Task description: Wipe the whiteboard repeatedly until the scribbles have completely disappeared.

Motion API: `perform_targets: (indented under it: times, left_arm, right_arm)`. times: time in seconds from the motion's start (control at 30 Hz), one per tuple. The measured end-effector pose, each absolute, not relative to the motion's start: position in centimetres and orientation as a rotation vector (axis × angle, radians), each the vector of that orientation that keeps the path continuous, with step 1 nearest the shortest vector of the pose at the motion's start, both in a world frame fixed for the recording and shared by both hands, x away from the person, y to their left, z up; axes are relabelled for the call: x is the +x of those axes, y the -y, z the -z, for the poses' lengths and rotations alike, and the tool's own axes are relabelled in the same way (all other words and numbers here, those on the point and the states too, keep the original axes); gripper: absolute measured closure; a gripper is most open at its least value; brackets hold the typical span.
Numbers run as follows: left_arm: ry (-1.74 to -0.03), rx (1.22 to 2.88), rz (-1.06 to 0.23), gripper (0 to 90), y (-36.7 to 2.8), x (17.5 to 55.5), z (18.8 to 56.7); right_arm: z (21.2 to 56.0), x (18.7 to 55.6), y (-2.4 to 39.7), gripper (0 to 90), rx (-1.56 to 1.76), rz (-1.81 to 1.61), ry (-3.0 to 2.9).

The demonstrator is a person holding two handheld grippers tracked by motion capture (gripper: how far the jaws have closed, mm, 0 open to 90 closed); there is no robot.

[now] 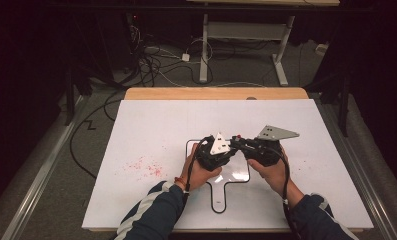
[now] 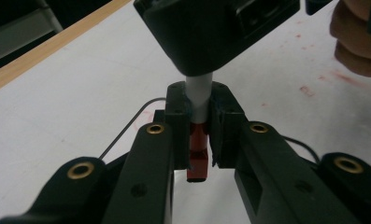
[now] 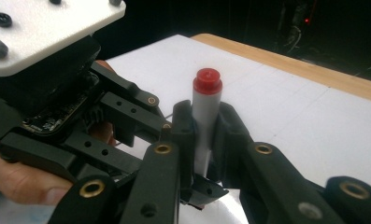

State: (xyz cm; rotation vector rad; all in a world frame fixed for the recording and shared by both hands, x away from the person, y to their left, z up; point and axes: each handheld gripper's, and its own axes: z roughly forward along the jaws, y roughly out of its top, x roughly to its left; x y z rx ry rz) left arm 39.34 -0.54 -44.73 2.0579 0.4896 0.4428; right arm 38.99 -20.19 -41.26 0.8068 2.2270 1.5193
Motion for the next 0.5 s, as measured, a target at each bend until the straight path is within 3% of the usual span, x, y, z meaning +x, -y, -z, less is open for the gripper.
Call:
perform_targets:
  times: [0.03,0.07,0.23,0.5]
  left_arm:
    - [-0.499,2.052,-0.453,67.7,0.4,39.4,44.8]
    - [-0.513,2.055,-0.468,67.7,0.3,39.3,44.7]
    - [-0.549,2.099,-0.565,43.9,-2.4,38.2,44.6]
    - [-0.634,2.134,-0.607,25.6,-10.1,35.1,45.6]
  right_arm:
    - [41.3,39.1,19.8,80.9,0.790,-1.498,-2.232]
    - [41.3,39.1,19.8,80.9,0.790,-1.498,-2.232]
    - [40.9,39.4,19.7,81.0,0.770,-1.310,-2.216]
    - [42.2,40.9,19.9,81.1,0.785,-1.127,-2.216]
